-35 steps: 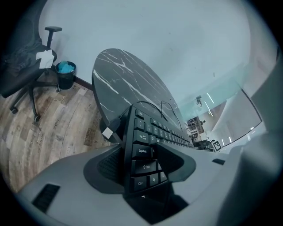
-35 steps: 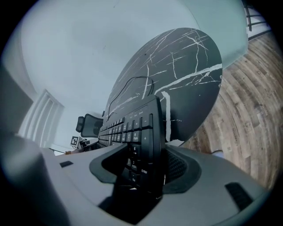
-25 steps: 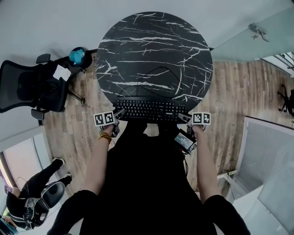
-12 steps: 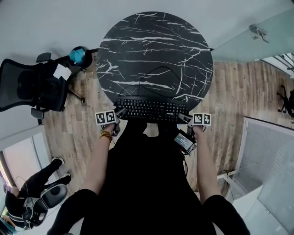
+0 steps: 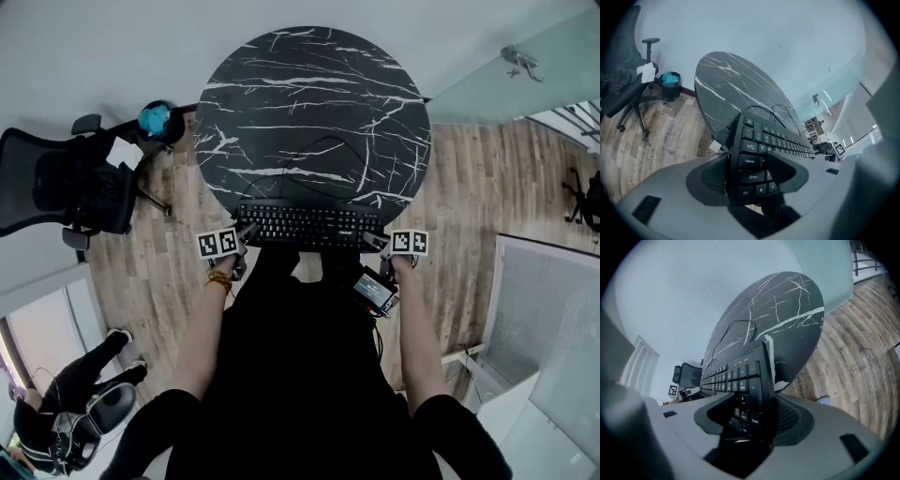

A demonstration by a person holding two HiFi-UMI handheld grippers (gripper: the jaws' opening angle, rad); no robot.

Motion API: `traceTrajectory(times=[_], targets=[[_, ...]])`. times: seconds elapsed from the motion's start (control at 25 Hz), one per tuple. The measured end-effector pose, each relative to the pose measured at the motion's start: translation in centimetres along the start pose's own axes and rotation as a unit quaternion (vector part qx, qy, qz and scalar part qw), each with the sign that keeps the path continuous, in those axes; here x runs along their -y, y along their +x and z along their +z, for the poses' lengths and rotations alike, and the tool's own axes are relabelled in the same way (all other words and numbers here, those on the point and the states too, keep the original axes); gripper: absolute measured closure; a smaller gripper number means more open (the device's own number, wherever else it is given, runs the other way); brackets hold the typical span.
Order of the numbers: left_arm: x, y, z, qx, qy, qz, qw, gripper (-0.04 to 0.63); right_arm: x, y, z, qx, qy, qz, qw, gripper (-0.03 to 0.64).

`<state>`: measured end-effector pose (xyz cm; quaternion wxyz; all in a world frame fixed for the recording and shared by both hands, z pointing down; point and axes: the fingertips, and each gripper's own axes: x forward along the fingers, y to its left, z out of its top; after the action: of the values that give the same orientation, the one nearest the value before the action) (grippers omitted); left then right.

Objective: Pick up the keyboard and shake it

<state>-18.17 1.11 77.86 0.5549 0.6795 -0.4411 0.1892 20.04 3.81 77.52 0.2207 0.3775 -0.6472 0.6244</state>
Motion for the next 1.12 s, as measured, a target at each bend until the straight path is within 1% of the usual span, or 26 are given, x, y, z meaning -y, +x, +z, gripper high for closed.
traceTrajectory(times=[0.08,0.24,0.36,0.48,0.72,0.96,1.12], targets=[[0.0,0.0,0.0,0.0,0.001,-0.001,1.0,0.344,0.0,0.0,0.0,0.003,-0.005,0.006,1.0,0.379],[0.2,0.0,0.0,-0.004,0.0,-0.009,1.0,0.344,0.0,-0.2,0.1,0.015,-0.004,0.04,0.999,0.378],[0.2,0.1,-0.1,-0.006,0.0,-0.014,0.9999,0.344,0.1,-0.3,-0.3,0.0,-0.01,0.043,0.999,0.377],[0.3,0.1,-0.7,-0.014,0.005,-0.019,0.9997,0.344,0.7,-0.1,-1.2,-0.019,-0.012,0.033,0.999,0.377],[0.4,0.1,-0.2,-0.009,0.001,-0.019,0.9998,0.344,1.5,0.4,-0.5,-0.003,-0.013,-0.005,1.0,0.373],[0.6,-0.1,-0.4,-0.014,-0.003,-0.025,0.9996,0.344,1.7,0.5,-0.1,-0.014,-0.017,-0.022,1.0,0.366],[0.6,-0.3,-0.2,-0.019,0.015,-0.016,0.9996,0.344,1.7,0.6,0.1,-0.015,-0.018,-0.038,0.999,0.36]])
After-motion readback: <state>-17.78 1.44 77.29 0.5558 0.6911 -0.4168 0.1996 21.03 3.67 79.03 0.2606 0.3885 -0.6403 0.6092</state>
